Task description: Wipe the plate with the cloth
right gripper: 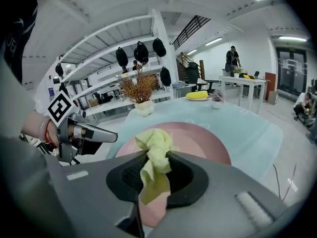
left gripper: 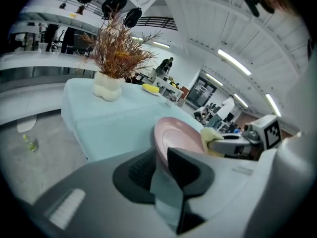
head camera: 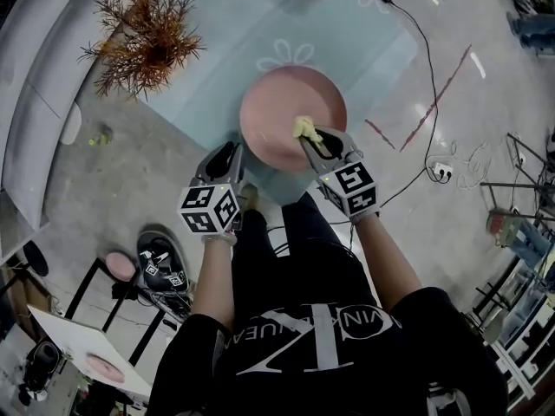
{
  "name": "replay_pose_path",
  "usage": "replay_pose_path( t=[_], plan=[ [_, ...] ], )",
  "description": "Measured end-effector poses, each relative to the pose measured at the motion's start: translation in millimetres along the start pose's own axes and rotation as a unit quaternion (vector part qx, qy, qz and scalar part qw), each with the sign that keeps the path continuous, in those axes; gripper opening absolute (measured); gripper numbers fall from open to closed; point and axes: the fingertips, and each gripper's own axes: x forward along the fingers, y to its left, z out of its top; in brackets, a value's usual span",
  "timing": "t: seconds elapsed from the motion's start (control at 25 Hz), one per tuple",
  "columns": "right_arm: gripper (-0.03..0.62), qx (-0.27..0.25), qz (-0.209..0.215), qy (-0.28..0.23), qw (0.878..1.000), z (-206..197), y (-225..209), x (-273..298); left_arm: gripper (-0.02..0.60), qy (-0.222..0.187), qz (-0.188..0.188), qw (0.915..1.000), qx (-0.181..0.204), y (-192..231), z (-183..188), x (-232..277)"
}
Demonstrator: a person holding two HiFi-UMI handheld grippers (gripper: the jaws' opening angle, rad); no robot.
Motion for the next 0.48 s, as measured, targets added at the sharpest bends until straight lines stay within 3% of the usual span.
replay_pose_path(
  t=[0.2, 0.48],
  plan=[
    [0.078, -0.022, 0.020, 0.012, 0.999, 1, 2, 21, 0.000, 0.009, 0.004, 0.9998, -0.019, -1, -10, 13],
    [0.078, -0.128, 0.054, 0.068, 0.988, -7, 19, 49, 0.000, 0.012, 0.009, 0.9986, -0.050, 2, -14, 24]
  ],
)
